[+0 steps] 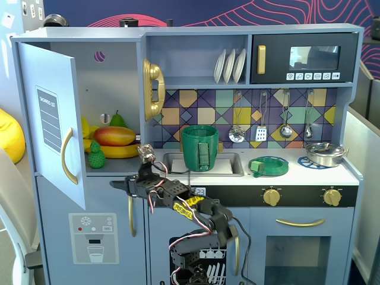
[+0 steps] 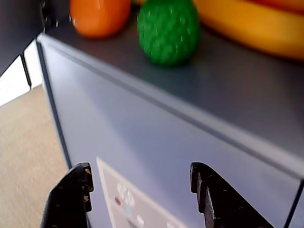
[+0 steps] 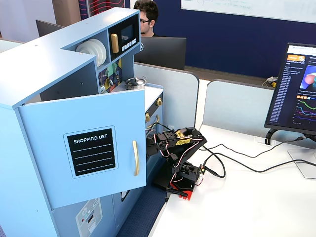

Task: Pick up the green pineapple from the left cabinet and place it in the green recipient

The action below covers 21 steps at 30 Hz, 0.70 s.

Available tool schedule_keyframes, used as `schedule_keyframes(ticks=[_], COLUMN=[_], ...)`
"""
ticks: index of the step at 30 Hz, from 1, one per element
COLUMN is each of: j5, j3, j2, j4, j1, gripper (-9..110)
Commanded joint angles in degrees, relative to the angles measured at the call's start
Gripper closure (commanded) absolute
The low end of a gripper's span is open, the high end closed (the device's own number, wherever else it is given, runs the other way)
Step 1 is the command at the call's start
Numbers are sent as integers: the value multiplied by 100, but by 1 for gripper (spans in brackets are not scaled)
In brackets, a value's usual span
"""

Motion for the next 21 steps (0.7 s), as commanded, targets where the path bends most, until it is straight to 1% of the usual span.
schedule_keyframes(ticks=[1,4,7,9,15,21], j5=[-44,-114,-193,-272,-738,-1020], j3=[-844,-1090,-1248,-1371,-1767,-2461], j2=[-677,-1037,-1362,-1582,-2224,-2839], j4=[-659,-835,-1099,-1143,-1573,-1626], j1=[220,246,264,290,202,229], gripper=[81,80,77,77,74,73])
